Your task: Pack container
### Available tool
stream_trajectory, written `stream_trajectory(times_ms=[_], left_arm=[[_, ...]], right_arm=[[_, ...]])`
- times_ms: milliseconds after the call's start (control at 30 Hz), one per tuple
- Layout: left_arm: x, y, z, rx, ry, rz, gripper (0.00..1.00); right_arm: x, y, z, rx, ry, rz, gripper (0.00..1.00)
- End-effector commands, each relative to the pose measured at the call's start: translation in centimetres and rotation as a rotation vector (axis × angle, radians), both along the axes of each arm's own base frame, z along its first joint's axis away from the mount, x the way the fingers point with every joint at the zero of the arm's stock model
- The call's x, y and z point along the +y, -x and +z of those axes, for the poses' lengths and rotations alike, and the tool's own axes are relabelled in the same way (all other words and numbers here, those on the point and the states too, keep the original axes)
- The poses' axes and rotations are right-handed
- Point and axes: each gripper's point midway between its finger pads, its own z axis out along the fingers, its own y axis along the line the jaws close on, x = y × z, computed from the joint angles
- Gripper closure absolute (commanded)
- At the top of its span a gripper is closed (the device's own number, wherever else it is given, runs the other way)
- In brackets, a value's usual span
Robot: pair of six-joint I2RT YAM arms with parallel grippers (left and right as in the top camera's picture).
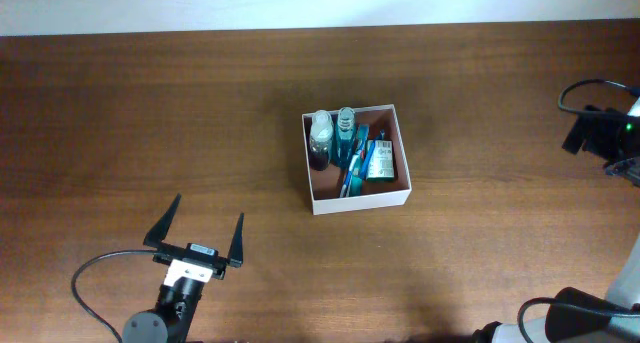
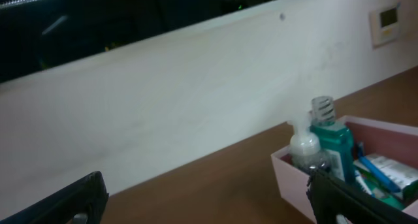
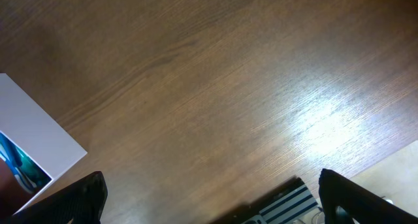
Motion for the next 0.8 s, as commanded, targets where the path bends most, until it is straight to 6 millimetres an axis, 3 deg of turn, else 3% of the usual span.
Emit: stream_trajectory(times_ms=[0,200,767], left_arm=[[0.6,-0.3,-1.3,0.047,-0.003,0.034,0.01],[1.8,-0.8,-6.4,0.259,0.001,0.101,0.01],[1.8,-0.9,-6.3,0.256,0.002,0.103,0.01]], right_arm=[[-0.1,0.1,0.4,-0.015,0.004,-0.006,0.01],[-0.1,0.1,0.4,-0.015,0.004,-0.006,0.01],[-0.1,0.1,0.4,-0.015,0.004,-0.006,0.01]])
